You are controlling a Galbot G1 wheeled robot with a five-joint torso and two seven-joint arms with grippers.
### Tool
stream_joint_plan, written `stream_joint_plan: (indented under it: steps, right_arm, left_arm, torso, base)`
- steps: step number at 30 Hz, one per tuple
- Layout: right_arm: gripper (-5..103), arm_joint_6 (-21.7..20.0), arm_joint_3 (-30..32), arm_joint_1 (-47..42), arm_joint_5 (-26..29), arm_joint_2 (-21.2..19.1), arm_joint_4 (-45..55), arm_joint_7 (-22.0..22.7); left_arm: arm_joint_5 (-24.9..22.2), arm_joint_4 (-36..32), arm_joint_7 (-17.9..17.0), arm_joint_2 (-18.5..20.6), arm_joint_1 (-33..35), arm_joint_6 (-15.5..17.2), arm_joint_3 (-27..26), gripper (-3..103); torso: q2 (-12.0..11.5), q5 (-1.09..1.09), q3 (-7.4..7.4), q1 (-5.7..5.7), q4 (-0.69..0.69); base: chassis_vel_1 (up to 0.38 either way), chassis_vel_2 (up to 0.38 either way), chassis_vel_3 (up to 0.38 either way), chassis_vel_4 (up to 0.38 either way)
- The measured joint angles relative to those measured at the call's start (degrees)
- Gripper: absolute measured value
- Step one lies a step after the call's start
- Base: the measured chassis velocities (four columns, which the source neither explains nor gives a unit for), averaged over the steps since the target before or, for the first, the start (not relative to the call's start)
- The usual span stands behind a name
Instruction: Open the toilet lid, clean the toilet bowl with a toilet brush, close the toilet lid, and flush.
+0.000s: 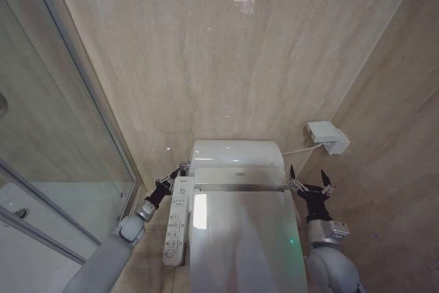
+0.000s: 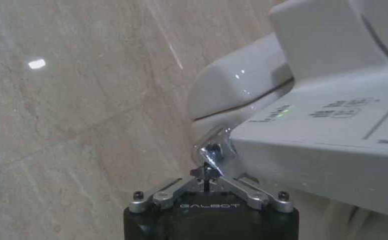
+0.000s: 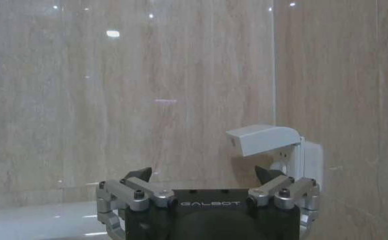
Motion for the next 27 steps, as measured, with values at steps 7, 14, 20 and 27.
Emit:
stream_joint_plan:
  steps: [7, 14, 20, 27]
  right_arm:
    - [100, 0.0, 0.0, 0.0, 0.0, 0.0, 0.0, 0.0]
    - [100, 0.0, 0.0, 0.0, 0.0, 0.0, 0.0, 0.0]
    - [100, 0.0, 0.0, 0.0, 0.0, 0.0, 0.0, 0.0]
    - [100, 0.0, 0.0, 0.0, 0.0, 0.0, 0.0, 0.0]
  left_arm:
    - [-0.2, 0.4, 0.0, -0.2, -0.4, 0.1, 0.1, 0]
    - [-0.2, 0.9, -0.1, -0.7, -0.7, 0.1, 0.3, 0]
    - [-0.2, 1.6, -0.1, -1.1, -1.2, 0.1, 0.5, 0]
    - [-0.2, 2.4, -0.1, -1.5, -1.6, 0.1, 0.6, 0]
  torso:
    - [0.0, 0.00, 0.00, 0.01, 0.02]
    - [0.0, 0.02, -0.01, 0.00, 0.04]
    - [0.0, 0.02, -0.01, 0.00, 0.01]
    - [0.0, 0.01, -0.01, 0.01, 0.00]
  base:
    - [0.000, 0.000, 0.000, 0.000]
    - [0.000, 0.000, 0.000, 0.000]
    - [0.000, 0.000, 0.000, 0.000]
    - [0.000, 0.000, 0.000, 0.000]
